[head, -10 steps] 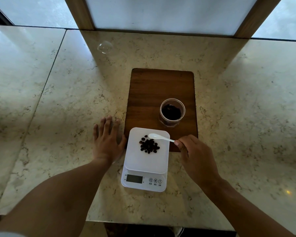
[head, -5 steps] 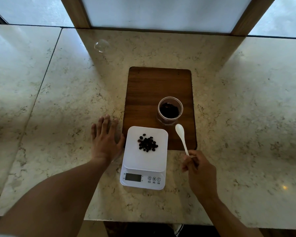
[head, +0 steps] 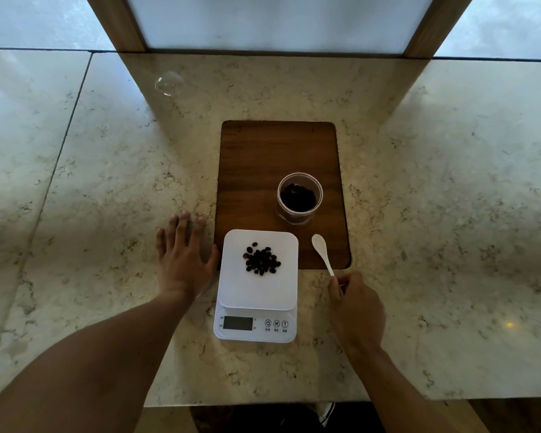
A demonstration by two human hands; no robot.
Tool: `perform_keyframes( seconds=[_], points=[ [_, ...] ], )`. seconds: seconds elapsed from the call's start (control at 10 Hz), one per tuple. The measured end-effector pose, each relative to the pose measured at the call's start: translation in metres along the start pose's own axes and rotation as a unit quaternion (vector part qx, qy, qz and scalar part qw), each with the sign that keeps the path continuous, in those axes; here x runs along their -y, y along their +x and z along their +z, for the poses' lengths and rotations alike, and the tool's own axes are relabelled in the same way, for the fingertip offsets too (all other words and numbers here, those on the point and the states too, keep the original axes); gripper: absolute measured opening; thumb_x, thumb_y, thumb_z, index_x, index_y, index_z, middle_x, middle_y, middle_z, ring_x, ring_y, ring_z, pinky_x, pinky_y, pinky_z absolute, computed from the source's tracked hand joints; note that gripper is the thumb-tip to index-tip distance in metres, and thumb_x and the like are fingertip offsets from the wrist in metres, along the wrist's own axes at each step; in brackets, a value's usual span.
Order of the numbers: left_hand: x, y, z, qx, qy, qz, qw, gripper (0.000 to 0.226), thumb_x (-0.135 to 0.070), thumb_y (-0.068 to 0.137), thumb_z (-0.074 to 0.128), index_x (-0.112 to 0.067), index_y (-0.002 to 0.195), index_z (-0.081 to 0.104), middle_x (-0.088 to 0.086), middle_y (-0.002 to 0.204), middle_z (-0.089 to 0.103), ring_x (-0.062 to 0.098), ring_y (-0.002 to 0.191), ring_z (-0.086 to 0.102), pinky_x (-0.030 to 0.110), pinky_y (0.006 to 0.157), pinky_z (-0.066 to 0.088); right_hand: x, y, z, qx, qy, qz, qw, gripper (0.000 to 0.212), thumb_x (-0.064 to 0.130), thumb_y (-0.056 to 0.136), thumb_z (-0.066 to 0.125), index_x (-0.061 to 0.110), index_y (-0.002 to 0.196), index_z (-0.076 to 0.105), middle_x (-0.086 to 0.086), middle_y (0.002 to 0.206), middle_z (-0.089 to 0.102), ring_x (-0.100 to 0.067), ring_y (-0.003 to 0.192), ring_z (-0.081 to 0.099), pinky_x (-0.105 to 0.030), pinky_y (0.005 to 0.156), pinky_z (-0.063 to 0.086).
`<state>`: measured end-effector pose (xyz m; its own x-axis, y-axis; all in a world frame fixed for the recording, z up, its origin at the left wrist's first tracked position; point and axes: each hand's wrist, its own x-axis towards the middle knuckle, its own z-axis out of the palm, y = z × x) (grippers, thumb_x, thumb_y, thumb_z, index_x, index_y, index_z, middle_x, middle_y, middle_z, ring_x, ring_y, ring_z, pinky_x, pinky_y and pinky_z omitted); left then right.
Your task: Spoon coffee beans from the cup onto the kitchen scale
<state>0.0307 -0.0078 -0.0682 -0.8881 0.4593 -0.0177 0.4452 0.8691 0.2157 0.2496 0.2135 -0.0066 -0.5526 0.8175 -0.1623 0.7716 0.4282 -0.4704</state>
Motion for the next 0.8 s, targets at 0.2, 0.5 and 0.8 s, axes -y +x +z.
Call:
perform_keyframes(
  seconds=[0.2,0.5,0.8],
  points=[
    [-0.001,0.0,0.0,0.002,-0.011,0.0,1.0,0.07,-0.056,0.088,0.037,-0.023,0.149,0.032,0.011,0.163,0.021,0.029,0.153,0.004,0.053,0.122,0.002,0.007,0.004,-0.001,0.003,-0.085,-0.07,0.994,0.02,0.03,0.094,0.056,0.014,0.084,0.064,0.0,0.064,0.062,-0.015,0.053,0.055,-0.027,0.05,0.046],
    [-0.002,-0.002,-0.003,0.029,0.01,-0.005,1.0,0.069,-0.055,0.093,0.029,-0.023,0.153,0.022,0.013,0.165,0.013,0.029,0.153,-0.002,0.051,0.122,-0.005,0.004,0.005,0.007,0.01,-0.166,-0.104,0.98,0.024,0.035,0.092,0.056,0.014,0.09,0.066,-0.004,0.076,0.063,-0.017,0.059,0.056,-0.032,0.052,0.053],
    [-0.004,0.016,-0.039,0.188,-0.008,-0.018,0.982,0.07,-0.059,0.097,0.023,-0.025,0.157,0.008,0.01,0.167,-0.005,0.03,0.152,-0.011,0.052,0.12,-0.008,0.015,0.025,-0.011,0.057,-0.178,-0.106,0.977,0.03,0.042,0.092,0.051,0.014,0.085,0.06,-0.007,0.084,0.065,-0.019,0.062,0.053,-0.029,0.054,0.043]
  ],
)
